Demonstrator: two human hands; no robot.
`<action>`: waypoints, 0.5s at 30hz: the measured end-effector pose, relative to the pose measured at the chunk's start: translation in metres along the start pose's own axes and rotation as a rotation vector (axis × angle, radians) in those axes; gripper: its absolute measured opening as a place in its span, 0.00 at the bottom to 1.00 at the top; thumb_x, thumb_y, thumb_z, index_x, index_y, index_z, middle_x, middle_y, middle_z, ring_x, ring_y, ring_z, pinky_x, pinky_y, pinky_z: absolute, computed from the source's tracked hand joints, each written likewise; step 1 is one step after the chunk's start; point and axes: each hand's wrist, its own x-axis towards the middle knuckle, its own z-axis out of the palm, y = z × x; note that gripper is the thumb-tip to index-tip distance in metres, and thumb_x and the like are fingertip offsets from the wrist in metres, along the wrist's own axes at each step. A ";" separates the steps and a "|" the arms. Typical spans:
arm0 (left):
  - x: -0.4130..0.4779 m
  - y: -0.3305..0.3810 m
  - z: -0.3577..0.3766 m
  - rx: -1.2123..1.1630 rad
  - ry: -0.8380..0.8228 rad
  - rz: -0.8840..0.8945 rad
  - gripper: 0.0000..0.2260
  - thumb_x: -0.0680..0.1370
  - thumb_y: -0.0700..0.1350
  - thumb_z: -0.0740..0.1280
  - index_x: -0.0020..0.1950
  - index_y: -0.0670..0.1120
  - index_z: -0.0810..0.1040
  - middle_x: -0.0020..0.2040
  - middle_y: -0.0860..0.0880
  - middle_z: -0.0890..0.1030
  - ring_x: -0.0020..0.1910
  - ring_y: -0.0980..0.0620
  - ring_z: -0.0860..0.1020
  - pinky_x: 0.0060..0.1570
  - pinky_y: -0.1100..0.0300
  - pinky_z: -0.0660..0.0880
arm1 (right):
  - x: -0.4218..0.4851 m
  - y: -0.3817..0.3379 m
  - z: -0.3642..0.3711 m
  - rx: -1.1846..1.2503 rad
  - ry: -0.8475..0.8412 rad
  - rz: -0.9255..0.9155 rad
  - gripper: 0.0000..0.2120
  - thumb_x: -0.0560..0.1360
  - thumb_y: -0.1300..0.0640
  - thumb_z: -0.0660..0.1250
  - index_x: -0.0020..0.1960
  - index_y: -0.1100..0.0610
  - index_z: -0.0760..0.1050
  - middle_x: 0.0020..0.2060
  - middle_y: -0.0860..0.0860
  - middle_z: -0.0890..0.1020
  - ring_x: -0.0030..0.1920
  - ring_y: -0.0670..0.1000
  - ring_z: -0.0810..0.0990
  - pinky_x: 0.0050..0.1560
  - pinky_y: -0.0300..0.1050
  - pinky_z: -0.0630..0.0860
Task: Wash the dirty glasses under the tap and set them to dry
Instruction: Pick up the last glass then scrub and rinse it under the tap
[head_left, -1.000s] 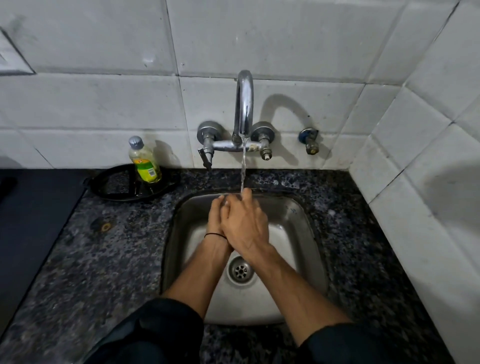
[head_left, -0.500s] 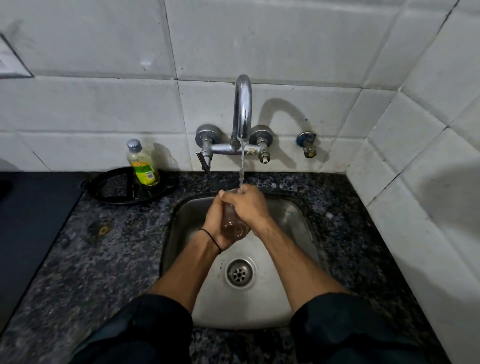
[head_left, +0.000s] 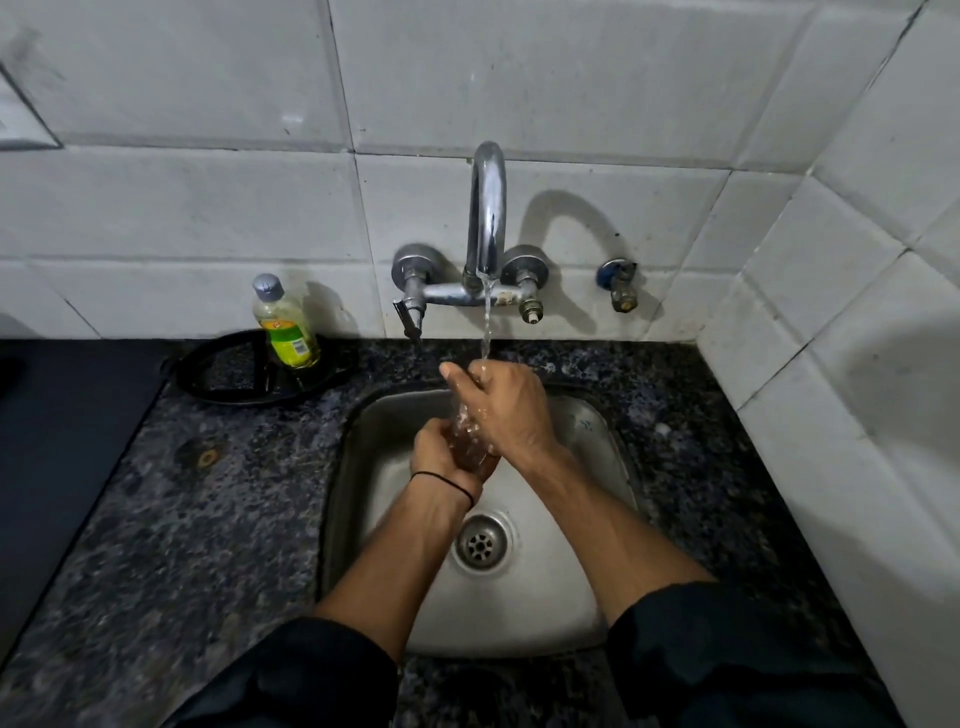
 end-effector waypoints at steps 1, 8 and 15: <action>0.002 0.003 0.000 0.000 -0.026 0.030 0.14 0.79 0.44 0.56 0.40 0.43 0.78 0.38 0.44 0.80 0.40 0.46 0.78 0.44 0.53 0.74 | 0.000 -0.002 -0.003 -0.020 -0.053 -0.056 0.24 0.81 0.43 0.62 0.30 0.50 0.64 0.25 0.46 0.72 0.27 0.43 0.70 0.32 0.42 0.64; 0.019 0.039 -0.011 0.367 -0.185 0.056 0.12 0.80 0.46 0.61 0.43 0.43 0.80 0.35 0.46 0.81 0.34 0.48 0.79 0.33 0.61 0.76 | -0.006 -0.008 -0.030 -0.402 -0.584 -0.282 0.12 0.78 0.52 0.63 0.60 0.49 0.78 0.55 0.49 0.84 0.62 0.51 0.78 0.77 0.61 0.39; 0.027 0.031 -0.008 0.325 -0.080 -0.068 0.16 0.82 0.51 0.57 0.49 0.43 0.80 0.39 0.44 0.83 0.37 0.46 0.82 0.37 0.58 0.80 | -0.009 -0.013 -0.031 -0.865 -0.647 -0.498 0.22 0.80 0.59 0.58 0.74 0.51 0.69 0.76 0.50 0.67 0.78 0.50 0.60 0.74 0.62 0.27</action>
